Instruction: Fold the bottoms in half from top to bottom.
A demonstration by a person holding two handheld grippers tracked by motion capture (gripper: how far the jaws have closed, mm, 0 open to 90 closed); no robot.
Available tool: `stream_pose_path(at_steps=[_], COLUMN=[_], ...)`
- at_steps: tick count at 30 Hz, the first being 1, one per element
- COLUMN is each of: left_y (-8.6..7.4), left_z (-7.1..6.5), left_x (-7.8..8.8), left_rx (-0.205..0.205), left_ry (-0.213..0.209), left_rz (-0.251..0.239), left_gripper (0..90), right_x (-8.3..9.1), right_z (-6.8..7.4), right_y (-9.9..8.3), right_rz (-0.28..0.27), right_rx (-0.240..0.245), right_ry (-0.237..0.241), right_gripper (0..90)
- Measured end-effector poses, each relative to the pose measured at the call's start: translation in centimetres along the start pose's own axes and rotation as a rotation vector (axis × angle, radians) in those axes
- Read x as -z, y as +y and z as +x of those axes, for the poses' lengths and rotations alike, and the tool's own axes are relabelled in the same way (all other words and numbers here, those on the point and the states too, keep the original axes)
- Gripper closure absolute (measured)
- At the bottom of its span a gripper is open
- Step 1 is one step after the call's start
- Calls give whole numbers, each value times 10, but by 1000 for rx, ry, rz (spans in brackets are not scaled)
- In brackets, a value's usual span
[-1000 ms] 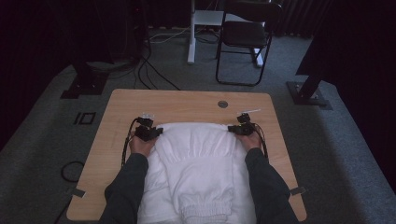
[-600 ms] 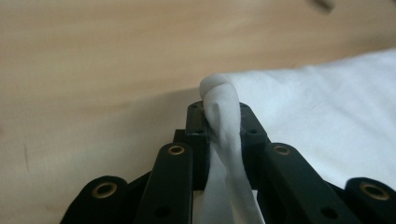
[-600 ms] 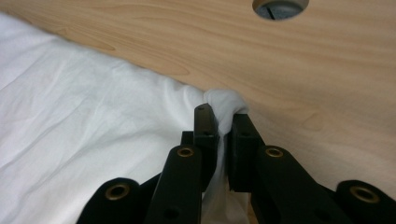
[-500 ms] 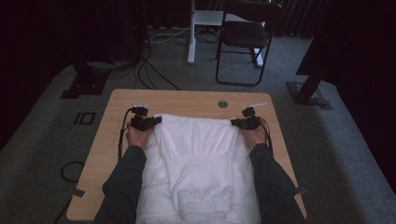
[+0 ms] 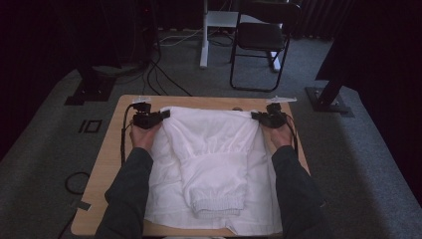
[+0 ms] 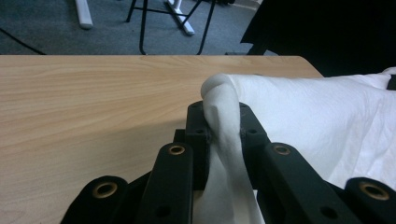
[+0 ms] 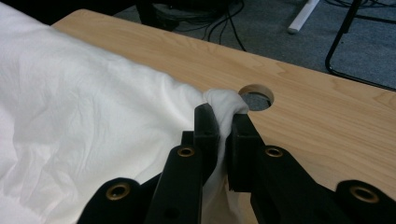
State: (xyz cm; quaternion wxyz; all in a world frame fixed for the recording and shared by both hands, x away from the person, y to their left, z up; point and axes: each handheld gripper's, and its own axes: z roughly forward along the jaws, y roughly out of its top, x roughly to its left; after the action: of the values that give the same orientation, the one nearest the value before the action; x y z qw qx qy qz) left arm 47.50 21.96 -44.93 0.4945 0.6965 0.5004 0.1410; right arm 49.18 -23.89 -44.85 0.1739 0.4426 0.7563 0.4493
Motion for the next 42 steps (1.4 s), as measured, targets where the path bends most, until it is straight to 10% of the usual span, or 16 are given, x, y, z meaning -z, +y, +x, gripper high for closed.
stream_pose_path(at_steps=[30, 42], left_y=[-81, -148], left_z=[-38, -45], left_x=[82, 81], left_rx=[-122, -150], left_ry=[-127, -125], left_rz=[-38, 161], left_gripper=[800, 794], right_x=[72, 74], right_z=[49, 67], right_y=[-80, -145], right_rz=[-82, 40], right_rx=[105, 88], right_ry=[89, 121], right_gripper=[842, 839])
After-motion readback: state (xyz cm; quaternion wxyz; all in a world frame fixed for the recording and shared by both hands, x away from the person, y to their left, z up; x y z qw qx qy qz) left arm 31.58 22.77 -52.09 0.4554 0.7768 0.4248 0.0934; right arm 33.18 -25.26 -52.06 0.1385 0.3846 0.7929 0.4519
